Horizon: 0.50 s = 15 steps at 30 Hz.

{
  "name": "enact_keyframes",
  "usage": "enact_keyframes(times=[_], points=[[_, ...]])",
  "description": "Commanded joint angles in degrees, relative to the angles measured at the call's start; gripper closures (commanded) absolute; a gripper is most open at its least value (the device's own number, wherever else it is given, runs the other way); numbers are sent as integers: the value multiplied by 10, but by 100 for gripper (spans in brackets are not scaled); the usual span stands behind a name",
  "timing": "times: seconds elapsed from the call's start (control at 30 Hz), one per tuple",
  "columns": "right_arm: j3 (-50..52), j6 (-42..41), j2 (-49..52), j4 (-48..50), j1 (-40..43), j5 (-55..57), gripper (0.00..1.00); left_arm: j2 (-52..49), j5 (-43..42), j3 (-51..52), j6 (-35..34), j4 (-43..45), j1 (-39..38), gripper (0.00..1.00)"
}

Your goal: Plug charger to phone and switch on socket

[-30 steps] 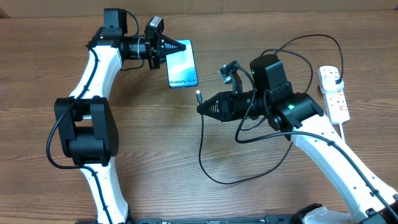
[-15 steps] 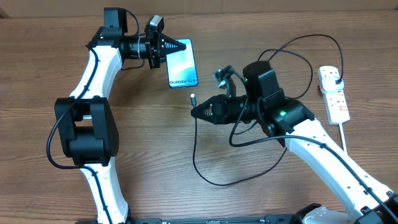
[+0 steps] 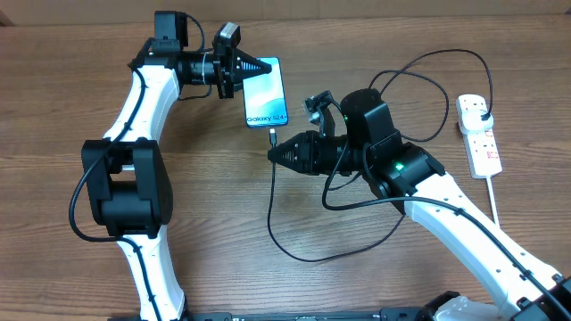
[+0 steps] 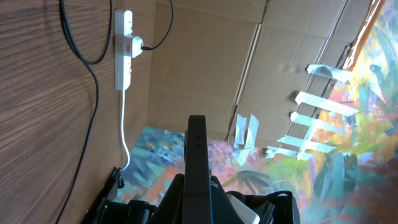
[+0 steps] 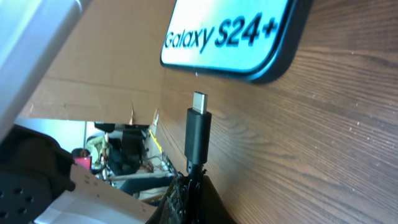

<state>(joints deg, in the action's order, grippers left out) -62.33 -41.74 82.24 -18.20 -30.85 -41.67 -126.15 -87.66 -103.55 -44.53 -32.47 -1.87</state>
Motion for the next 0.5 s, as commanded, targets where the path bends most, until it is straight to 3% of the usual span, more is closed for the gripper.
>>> enact_keyframes(times=[0.0, 0.47], points=[[3, -21, -9, 11, -3, 14, 96, 2, -17, -10, 9, 2, -7, 96], [5, -35, -7, 7, -3, 14, 96, 2, -3, -10, 9, 2, -21, 96]])
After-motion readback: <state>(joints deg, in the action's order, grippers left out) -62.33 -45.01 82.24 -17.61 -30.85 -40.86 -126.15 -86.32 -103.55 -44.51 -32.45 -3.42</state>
